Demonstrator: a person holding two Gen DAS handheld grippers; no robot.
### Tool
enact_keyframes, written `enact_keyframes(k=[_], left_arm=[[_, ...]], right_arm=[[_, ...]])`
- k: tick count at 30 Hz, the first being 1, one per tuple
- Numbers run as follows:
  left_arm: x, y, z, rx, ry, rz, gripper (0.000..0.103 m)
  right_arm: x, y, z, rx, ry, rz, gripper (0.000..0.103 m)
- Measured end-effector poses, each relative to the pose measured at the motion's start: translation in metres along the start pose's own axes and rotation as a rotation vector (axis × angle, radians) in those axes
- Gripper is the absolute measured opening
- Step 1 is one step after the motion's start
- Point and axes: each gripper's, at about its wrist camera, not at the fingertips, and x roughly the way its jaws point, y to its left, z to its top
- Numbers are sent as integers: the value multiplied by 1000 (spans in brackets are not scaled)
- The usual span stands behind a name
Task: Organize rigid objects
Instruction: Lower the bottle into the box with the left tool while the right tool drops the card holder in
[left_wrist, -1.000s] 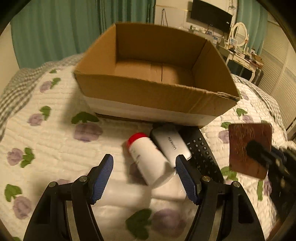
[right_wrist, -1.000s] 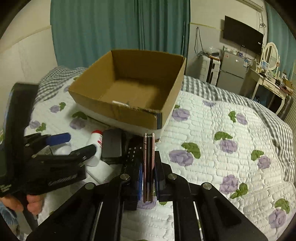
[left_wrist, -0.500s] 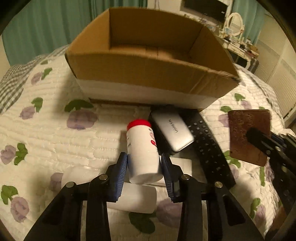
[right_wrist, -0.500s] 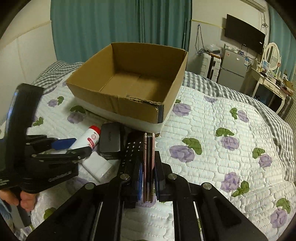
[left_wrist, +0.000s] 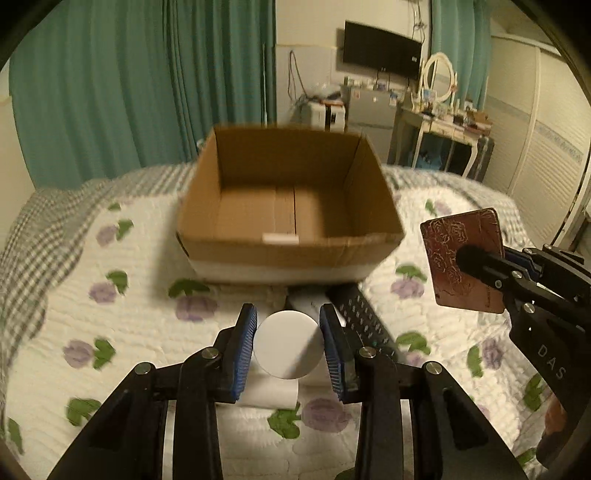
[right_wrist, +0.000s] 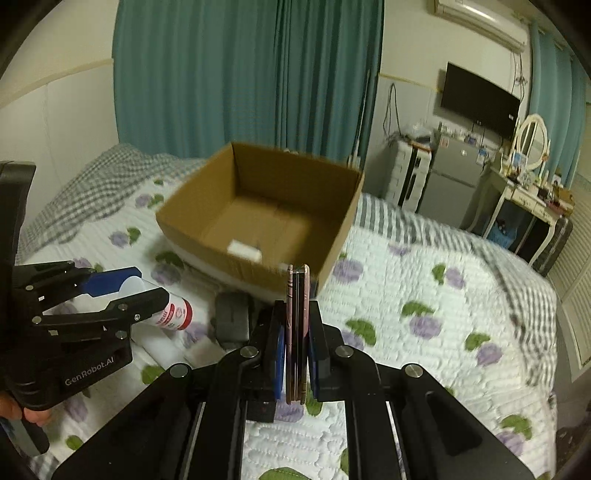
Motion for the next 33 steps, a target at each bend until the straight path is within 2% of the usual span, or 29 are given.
enact_keyframes(k=[6,13,18,23,28,30,31,33], left_arm=[[-23,0,48,30,-98,-2,35],[3,5,105,83,-148,48,35],[58,11,125,93,-107,58,35],[119,17,128,99,-25,77,35],[140,27,126,78,-6,59,36],[137,26,126,80,-23,55,39],[131,25,125,75,-51,53,50],[119,27,126,56,-100,68,63]], right_arm=[[-4,3,42,-29,-57,-4,10],[33,-7,89,-33,-82,11,10],[84,-19,103,-22,-60,20,10],[128,-30,104,-2,-16,40,10],[153,-36,98,15,13,59,10],[156,-37,97,19,18,67,10],[155,-37,97,20,14,71,10],[152,-36,97,19,5,83,10]])
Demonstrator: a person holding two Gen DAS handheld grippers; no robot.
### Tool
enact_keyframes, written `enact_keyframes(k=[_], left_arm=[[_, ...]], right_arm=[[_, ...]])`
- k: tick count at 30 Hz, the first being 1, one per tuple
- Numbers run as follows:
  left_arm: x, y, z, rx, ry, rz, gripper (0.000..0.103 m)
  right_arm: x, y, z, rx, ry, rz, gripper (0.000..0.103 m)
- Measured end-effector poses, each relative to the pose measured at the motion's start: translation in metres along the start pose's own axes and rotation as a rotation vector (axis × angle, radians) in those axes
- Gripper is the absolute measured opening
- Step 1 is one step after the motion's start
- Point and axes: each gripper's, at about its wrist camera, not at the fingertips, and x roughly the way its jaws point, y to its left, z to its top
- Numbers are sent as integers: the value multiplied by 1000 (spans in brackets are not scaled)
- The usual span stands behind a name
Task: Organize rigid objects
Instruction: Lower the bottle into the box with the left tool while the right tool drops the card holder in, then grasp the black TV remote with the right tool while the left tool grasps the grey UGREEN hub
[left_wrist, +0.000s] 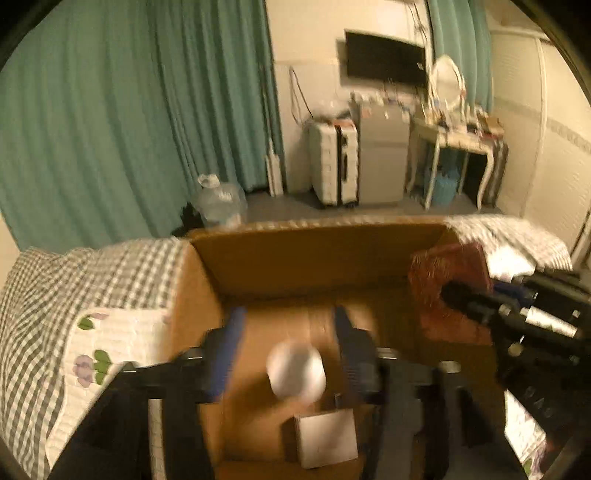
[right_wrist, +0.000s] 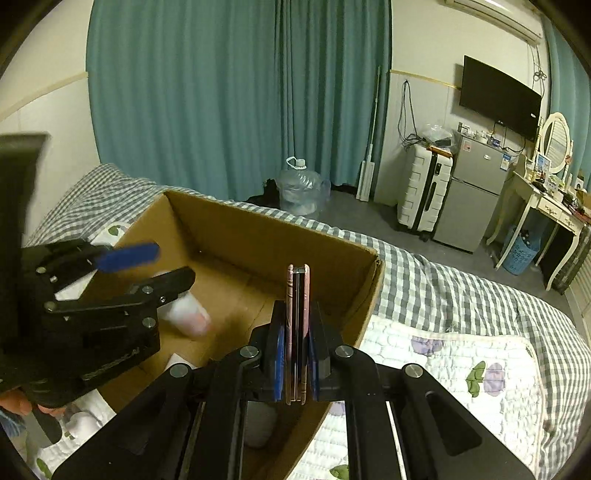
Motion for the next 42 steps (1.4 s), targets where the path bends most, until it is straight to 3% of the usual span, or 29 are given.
enact_keyframes(k=[11,12,14,15,18,23,31,39,41,42], left_arm=[[-34,20,-18,-49,-10,68,65],[-36,21,-22,-46,-10,74,65],[-43,21,-28,-45,-11,87,66],[-46,21,-30,-46,-14,86,67],[-62,20,-37,-52,-31,86,69],[-88,13,-49,-44,-42,73,71],[-114,7,-87,-52,-3,73,72],[-100,-1,-133,-57,110,62,72],[-93,-2,-144,-57,140,60,72],[-88,-2,-147,-58,156,61,72]], right_arm=[[6,9,-4,-5,5,12,11],[6,9,-4,-3,6,11,14],[1,7,-5,11,-6,-8,55],[-3,6,-5,20,-18,-13,59],[-22,1,-7,54,-39,-11,60],[-70,-4,-19,86,-79,-53,82],[-113,15,-76,36,-26,-152,84],[-76,43,-145,32,128,-115,83],[-65,47,-150,31,160,-95,73],[-58,47,-152,34,181,-83,73]])
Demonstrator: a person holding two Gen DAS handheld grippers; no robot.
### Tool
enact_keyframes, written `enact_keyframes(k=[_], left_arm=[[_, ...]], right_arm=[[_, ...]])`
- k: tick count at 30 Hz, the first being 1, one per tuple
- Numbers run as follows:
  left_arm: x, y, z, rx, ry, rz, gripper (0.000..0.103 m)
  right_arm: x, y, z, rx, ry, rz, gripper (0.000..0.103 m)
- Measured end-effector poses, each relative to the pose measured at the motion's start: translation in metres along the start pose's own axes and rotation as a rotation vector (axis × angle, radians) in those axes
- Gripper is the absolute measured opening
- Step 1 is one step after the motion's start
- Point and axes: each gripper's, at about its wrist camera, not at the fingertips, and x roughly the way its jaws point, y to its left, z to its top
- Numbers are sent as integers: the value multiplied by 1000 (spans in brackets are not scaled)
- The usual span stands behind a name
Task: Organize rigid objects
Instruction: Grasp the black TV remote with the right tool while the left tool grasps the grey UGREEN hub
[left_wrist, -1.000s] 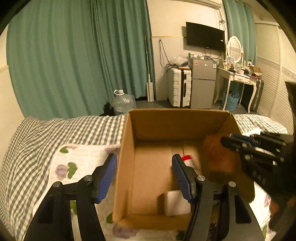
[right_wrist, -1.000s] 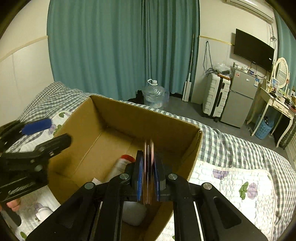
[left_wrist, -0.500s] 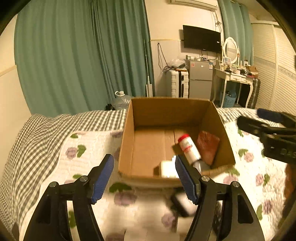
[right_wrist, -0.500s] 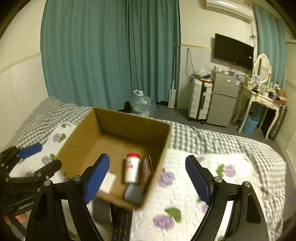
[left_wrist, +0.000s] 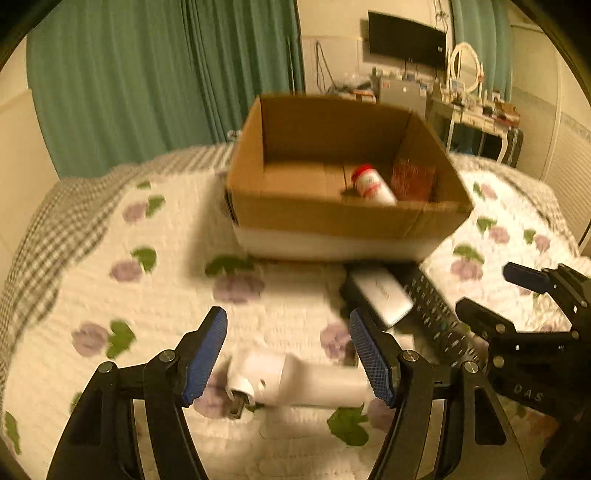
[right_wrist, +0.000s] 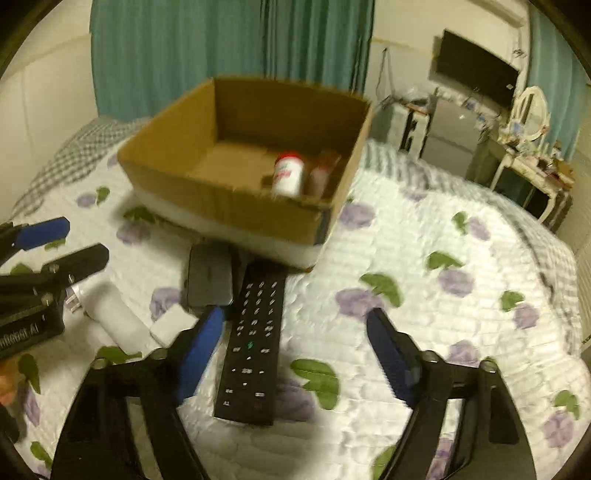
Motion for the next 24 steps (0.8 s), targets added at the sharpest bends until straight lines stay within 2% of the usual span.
enact_keyframes(k=[3,5,10,12,13,14,20,24], left_arm=[[16,1,-6,-13,36,-8,72],[22,1,-8,-18,54,-7,72],[29,2,-10,-24,74,1,72],[29,1,-11,-20,79,3,72],[30,-1,-11,-14,83,5,72],[31,-2,-11,-7,89,9,72],[29,-21,-8,22,108,-7,72],[30,-42,-6,37,135,-46,72]], right_arm=[[22,1,-3,5,50,32,71],[32,3,-1,-4,80,53,60],[61,17,4,-76,149,78,59],[66,18,3,-89,163,71,55],[67,18,2,-90,168,72,50],[65,18,1,-90,162,82,45],[35,-7,-5,-5,91,84,40],[4,-32,-6,29,32,33,40]])
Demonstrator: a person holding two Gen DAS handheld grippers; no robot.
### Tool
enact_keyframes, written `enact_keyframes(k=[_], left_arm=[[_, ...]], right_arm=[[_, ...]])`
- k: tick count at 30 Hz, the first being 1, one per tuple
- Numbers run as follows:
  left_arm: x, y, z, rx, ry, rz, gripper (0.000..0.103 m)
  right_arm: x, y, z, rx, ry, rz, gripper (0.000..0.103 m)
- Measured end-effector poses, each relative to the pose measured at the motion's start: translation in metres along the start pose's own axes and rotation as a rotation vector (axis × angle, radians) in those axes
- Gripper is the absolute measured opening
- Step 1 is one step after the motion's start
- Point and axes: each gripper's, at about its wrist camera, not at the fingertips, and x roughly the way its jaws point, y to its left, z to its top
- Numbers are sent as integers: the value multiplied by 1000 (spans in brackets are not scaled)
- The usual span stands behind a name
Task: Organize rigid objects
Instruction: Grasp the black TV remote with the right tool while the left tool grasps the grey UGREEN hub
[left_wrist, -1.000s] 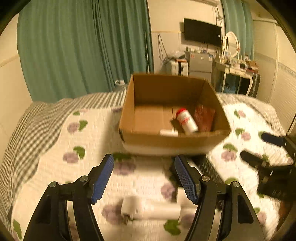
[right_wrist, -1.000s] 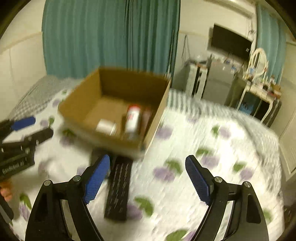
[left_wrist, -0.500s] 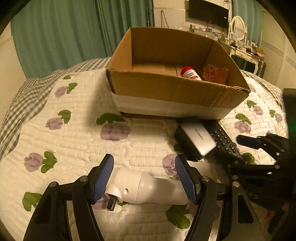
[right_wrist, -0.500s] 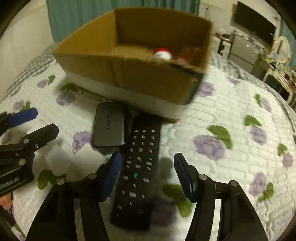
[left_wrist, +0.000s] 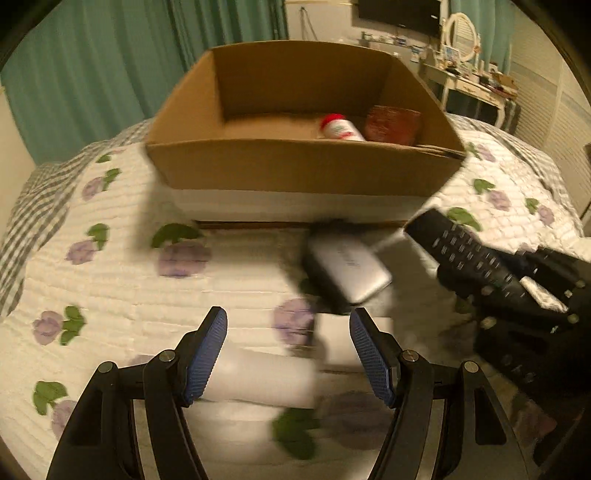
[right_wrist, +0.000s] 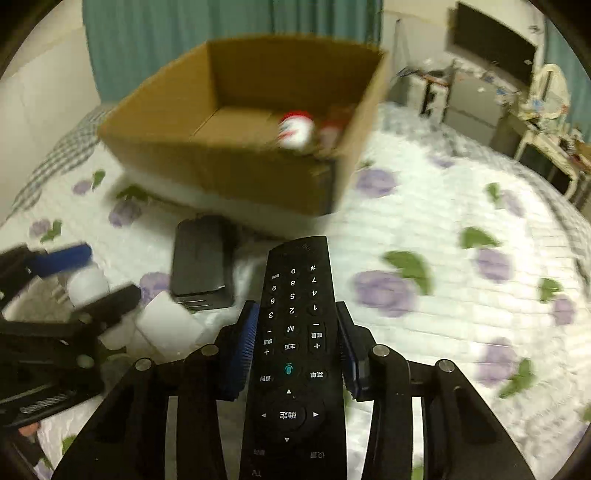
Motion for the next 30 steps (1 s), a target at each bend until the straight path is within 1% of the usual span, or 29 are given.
enact_keyframes(k=[2,5,8,11,13,16,19,21,22,23,28,30], left_arm=[[4,-8,4,-2,13,-19,72],[14,-22,12,-16,38,-41,72],[29,-30,20,-29,74,-13,72],[46,-28,26,-83,121,-25,72],[56,-25,29,-125,139,-12,72],[67,-21,34,-174,148,-6,72],[71,-25,36,-163,138,30,72],[70,-28,35,-148,128,25,69],[68,-28,34,-146,122,20,64],[66,-27,33,-146,113,4,57],[53,-31,26,-107,96,-11,46],[43,-32,21,-90,83,-23,44]], right_arm=[[-10,-13,1,27,-21,-13,40],[-10,-19,6,50,-25,-17,40],[-8,-24,8,63,-24,-6,40],[-5,-25,11,70,-27,-4,40],[-4,-26,12,73,-25,-9,40],[0,-25,11,76,-19,-12,40],[2,-25,10,74,-12,-14,40],[2,-24,10,72,-10,-16,40],[3,-24,10,72,-9,-16,40],[3,-24,10,71,-10,-17,40],[0,-22,8,61,-14,-31,40],[-4,-21,7,59,-21,-36,40]])
